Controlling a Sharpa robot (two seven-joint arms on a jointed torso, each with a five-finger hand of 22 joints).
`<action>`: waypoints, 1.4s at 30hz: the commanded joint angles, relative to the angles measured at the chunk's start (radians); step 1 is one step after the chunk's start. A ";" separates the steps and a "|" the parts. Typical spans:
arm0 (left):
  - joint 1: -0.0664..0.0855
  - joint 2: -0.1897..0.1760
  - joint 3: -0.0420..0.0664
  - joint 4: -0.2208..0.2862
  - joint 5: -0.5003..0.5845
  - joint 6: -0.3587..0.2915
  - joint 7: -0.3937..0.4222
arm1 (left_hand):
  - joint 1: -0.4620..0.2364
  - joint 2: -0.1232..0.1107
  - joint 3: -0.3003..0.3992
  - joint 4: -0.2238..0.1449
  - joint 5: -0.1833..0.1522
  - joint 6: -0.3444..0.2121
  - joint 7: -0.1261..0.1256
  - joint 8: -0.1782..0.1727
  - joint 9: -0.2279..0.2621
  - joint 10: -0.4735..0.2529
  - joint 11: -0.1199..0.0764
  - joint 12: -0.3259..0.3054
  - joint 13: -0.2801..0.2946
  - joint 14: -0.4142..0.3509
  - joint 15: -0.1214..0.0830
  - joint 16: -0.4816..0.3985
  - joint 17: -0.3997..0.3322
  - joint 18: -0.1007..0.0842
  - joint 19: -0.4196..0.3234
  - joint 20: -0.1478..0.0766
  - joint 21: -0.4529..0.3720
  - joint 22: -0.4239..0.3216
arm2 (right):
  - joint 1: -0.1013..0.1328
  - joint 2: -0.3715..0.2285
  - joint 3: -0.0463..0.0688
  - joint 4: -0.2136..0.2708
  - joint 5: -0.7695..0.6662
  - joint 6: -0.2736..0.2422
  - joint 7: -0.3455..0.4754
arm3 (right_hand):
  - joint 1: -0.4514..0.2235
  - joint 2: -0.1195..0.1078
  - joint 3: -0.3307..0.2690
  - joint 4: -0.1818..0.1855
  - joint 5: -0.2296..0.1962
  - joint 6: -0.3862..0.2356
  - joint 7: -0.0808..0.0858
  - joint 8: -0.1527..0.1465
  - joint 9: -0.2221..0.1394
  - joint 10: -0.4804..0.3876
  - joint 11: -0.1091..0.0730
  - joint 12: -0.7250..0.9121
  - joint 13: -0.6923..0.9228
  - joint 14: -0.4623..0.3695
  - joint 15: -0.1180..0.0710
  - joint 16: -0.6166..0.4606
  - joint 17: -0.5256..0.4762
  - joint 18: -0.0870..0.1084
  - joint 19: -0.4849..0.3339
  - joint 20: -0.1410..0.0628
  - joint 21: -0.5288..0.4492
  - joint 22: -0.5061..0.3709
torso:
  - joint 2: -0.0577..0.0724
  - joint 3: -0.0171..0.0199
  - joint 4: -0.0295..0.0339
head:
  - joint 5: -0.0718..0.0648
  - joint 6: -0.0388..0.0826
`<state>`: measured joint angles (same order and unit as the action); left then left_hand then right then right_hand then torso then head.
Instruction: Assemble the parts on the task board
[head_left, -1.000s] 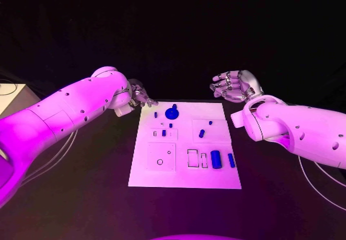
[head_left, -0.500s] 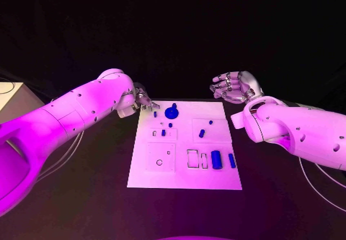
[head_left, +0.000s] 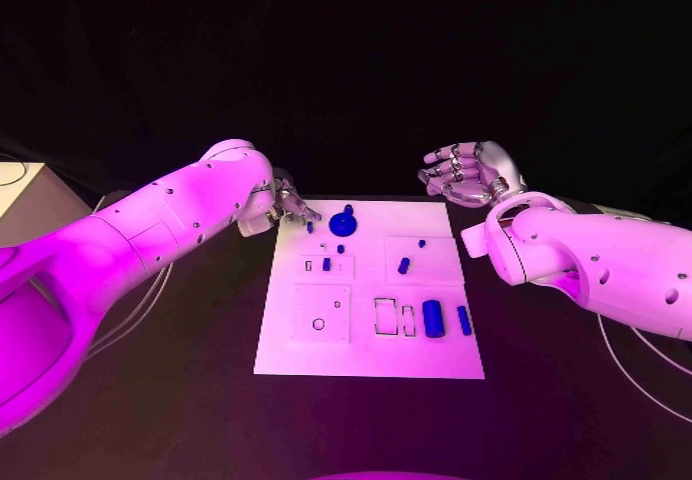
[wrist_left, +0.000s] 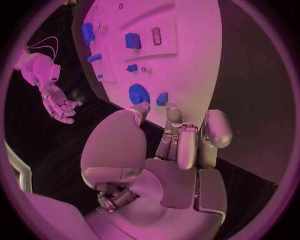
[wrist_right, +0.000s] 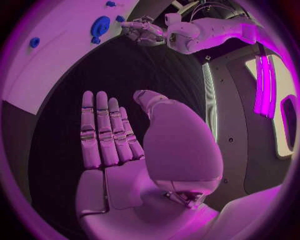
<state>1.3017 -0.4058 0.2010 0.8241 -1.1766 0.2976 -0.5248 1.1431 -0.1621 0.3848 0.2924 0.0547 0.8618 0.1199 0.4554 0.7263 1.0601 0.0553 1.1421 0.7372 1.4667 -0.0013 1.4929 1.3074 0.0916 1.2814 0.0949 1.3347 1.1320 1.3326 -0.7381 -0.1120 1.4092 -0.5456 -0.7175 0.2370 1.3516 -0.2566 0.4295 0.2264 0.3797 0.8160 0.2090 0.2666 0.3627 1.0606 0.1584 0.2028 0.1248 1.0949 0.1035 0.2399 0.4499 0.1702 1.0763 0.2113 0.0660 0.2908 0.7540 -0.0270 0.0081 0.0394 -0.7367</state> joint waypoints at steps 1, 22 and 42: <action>0.002 0.004 -0.001 -0.002 -0.005 0.019 0.006 | -0.001 0.004 -0.003 -0.004 -0.002 0.008 0.001 0.007 0.003 0.001 -0.007 0.005 0.000 0.045 -0.010 0.006 0.123 0.005 0.009 -0.002 0.007 0.002 | 0.000 0.002 0.000 0.001 -0.015 0.002 0.011 | -0.009 0.002 -0.005 0.000 0.005 -0.006 0.021 -0.004 -0.001 -0.005 0.002 -0.001 -0.001 -0.003 0.002 -0.006 -0.001 0.011 -0.008 0.001 -0.004 -0.001 | 0.001 0.0000 0.0002 | 0.000 -0.001; 0.002 0.015 -0.011 -0.011 0.005 0.016 0.006 | 0.046 0.018 0.059 -0.008 -0.001 -0.007 -0.007 0.042 0.027 -0.005 -0.015 0.001 -0.009 0.044 -0.018 0.007 0.122 0.005 0.008 -0.009 0.007 0.003 | 0.001 0.005 0.000 -0.001 -0.012 0.004 0.011 | -0.008 0.003 -0.005 -0.001 0.006 -0.006 0.021 -0.004 -0.001 -0.006 0.003 -0.001 -0.003 -0.003 0.003 -0.007 -0.002 0.011 -0.010 0.002 -0.004 -0.004 | 0.003 0.0014 -0.0002 | 0.001 -0.006; 0.002 0.017 -0.015 -0.012 0.035 0.029 0.004 | 0.093 -0.008 0.219 -0.048 -0.002 -0.011 -0.029 0.126 0.096 0.007 -0.034 0.004 -0.009 0.046 -0.035 0.010 0.123 0.004 0.012 -0.022 0.009 0.011 | 0.001 0.011 0.000 -0.007 0.001 -0.011 0.024 | -0.006 0.008 0.000 -0.003 0.013 0.001 0.018 0.001 -0.001 0.001 0.000 0.005 -0.006 0.003 0.001 -0.010 -0.002 0.013 -0.010 0.002 0.000 -0.012 | 0.004 0.0014 0.0003 | 0.006 -0.016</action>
<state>1.3022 -0.3915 0.1863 0.8109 -1.1564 0.3062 -0.5249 1.2341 -0.1660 0.5982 0.2457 0.0546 0.8511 0.0979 0.5776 0.8184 1.0656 0.0279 1.1415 0.7257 1.4651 -0.0287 1.4968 1.3074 0.0915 1.2917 0.0767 1.3378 1.1425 1.3328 -0.7276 -0.1120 1.4023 -0.5452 -0.7211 0.2395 1.3475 -0.2525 0.4295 0.2264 0.3873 0.8163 0.2087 0.2666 0.3628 1.0606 0.1583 0.2028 0.1204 1.0950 0.1035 0.2360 0.4490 0.1703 1.0728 0.2149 0.0660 0.2797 0.7568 -0.0252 0.0085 0.0443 -0.7508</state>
